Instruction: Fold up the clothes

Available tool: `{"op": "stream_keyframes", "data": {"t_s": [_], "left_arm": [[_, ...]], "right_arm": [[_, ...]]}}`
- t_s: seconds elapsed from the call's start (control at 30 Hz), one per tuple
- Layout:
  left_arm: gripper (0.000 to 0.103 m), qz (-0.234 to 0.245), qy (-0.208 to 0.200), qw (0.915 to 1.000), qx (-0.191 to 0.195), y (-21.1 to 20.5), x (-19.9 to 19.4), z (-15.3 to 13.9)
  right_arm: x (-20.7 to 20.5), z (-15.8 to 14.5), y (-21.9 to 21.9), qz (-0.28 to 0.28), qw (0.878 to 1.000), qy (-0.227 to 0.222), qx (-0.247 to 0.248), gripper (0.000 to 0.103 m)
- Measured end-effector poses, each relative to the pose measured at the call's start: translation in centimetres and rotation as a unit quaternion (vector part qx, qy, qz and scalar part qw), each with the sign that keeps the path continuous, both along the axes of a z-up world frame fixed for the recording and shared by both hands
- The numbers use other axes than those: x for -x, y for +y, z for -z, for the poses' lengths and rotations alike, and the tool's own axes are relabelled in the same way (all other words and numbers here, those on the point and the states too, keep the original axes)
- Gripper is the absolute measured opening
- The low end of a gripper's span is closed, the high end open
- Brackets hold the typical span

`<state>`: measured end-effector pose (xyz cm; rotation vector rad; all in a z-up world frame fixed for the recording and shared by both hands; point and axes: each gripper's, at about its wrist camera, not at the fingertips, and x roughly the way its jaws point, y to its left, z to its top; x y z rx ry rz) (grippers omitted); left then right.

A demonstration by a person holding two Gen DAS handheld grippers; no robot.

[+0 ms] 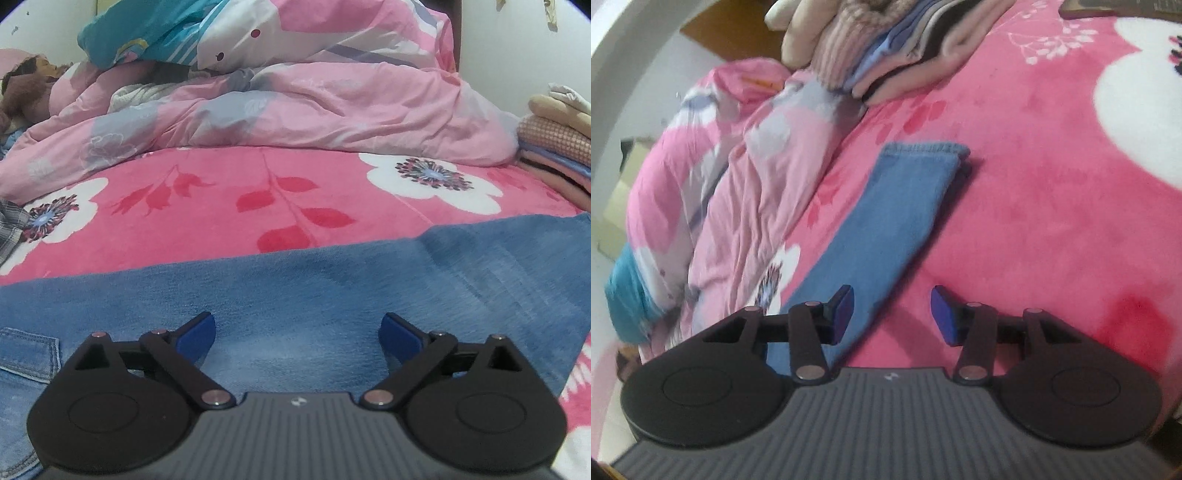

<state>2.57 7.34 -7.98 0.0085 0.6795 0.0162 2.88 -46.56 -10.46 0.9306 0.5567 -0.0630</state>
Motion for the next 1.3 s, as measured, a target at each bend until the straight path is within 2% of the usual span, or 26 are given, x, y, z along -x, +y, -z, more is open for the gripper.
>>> {"op": "stream_keyframes", "data": {"t_s": [0.33,0.43,0.5,0.6,0.67,0.8,0.9,1.07,1.17,1.3], "left_arm": [[0.101,-0.004,-0.001,1.0000,-0.001,-0.1,-0.1,0.3],[0.102,-0.001,-0.002,1.0000,0.001,0.0,-0.3,0.5],[0.102,-0.001,-0.002,1.0000,0.001,0.0,-0.3,0.5],[0.102,-0.001,-0.002,1.0000,0.001,0.0,-0.3,0.5],[0.102,-0.001,-0.002,1.0000,0.001,0.0,-0.3,0.5],[0.102,-0.001,-0.003,1.0000,0.002,0.0,-0.3,0.5],[0.102,-0.001,-0.004,1.0000,0.006,0.1,-0.3,0.5],[0.102,0.000,-0.006,0.9999,0.012,0.2,-0.2,0.5],[0.102,0.000,-0.007,0.9998,0.017,0.4,-0.2,0.4],[0.101,0.001,-0.009,0.9995,0.030,0.8,0.0,0.1]], "right_arm": [[-3.6,1.4,-1.6,0.018,0.999,-0.034,-0.035,0.042],[-4.4,1.8,-1.7,0.025,0.998,-0.046,-0.027,0.033],[-5.0,2.4,-2.0,0.035,0.998,-0.045,-0.024,0.007],[-5.5,2.9,-2.7,0.037,0.997,-0.048,-0.049,0.005],[-5.4,2.4,-2.5,0.033,0.997,-0.055,-0.043,0.005],[-4.2,1.2,-1.9,0.024,0.990,-0.112,-0.083,0.004],[-3.7,-1.3,0.3,-0.002,0.989,-0.135,-0.067,0.004],[-3.2,-5.5,6.2,-0.084,0.980,-0.168,-0.062,0.004],[-3.3,-7.6,10.5,-0.135,0.971,-0.188,-0.059,0.004],[-3.2,-9.7,15.7,-0.191,0.955,-0.212,-0.083,0.004]]}}
